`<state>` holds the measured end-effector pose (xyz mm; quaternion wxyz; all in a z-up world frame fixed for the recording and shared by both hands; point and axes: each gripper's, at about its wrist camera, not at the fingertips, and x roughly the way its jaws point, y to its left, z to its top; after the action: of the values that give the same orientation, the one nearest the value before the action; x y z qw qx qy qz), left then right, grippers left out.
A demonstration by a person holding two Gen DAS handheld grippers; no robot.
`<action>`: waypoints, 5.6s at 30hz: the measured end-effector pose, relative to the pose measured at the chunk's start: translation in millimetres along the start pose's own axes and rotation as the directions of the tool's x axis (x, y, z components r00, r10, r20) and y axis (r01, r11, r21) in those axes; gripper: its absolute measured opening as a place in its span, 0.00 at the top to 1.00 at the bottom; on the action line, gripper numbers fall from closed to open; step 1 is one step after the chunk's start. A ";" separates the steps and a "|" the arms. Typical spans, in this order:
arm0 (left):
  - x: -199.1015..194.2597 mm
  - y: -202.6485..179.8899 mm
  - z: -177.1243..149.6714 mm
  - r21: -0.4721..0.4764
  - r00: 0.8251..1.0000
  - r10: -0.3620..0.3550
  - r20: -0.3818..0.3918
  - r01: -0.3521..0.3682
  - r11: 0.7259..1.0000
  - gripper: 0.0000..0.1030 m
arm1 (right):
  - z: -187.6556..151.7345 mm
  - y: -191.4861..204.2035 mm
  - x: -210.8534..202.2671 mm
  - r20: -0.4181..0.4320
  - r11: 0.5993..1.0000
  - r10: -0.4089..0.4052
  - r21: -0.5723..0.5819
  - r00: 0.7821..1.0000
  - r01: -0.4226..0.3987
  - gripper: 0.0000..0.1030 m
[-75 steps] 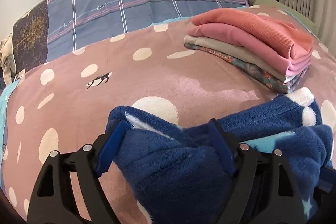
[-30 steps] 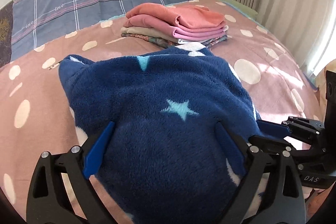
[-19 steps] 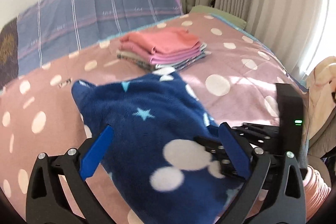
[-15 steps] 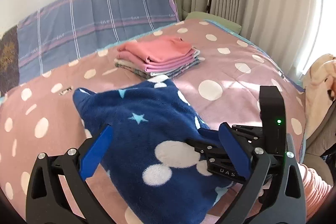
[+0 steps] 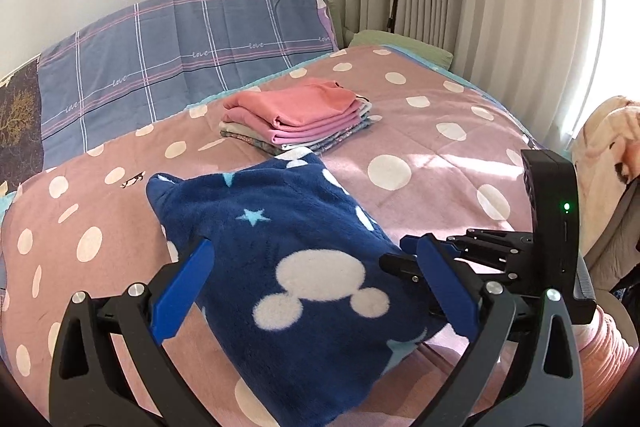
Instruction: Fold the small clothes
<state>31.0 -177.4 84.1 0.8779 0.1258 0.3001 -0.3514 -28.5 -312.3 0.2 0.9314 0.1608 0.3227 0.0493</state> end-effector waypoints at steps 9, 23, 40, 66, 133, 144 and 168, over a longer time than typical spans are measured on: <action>-5.3 -6.4 -3.8 0.034 1.000 0.021 0.007 -0.021 0.999 0.01 | 1.2 4.6 -24.0 0.066 1.000 0.008 -0.016 0.998 -0.007 0.68; 18.6 7.9 -28.5 -0.026 0.995 0.001 -0.097 -0.003 1.000 0.01 | -28.3 -13.6 -23.7 0.013 0.999 0.002 0.042 1.000 -0.003 0.68; 30.4 12.6 -34.3 -0.025 0.994 0.009 -0.106 -0.011 1.000 0.01 | -17.5 15.5 -27.1 0.051 0.999 0.023 -0.038 0.998 -0.021 0.67; 61.9 5.6 -56.3 0.042 0.986 0.064 -0.157 -0.058 0.997 0.01 | -37.0 4.8 15.8 -0.068 1.000 -0.019 -0.011 0.997 0.018 0.67; 116.1 173.9 -54.4 -0.476 0.968 -0.244 -0.055 0.190 0.859 0.01 | -79.9 -95.5 -1.6 -0.074 0.771 0.283 0.611 0.956 -0.181 0.20; 144.7 155.2 -60.9 -0.528 0.967 -0.252 -0.042 0.193 0.827 0.01 | -87.6 -53.4 36.9 -0.074 0.620 0.370 0.762 0.926 -0.187 0.09; 158.9 161.5 -34.4 -0.382 0.970 -0.233 -0.069 0.190 0.904 0.01 | -56.9 -46.2 72.0 -0.033 0.634 0.192 0.767 0.981 -0.098 0.02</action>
<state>218.9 -132.1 -39.1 0.8240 -0.0568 0.4223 -0.3734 -7.5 -326.6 -99.3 0.7508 0.5595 0.3509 -0.0073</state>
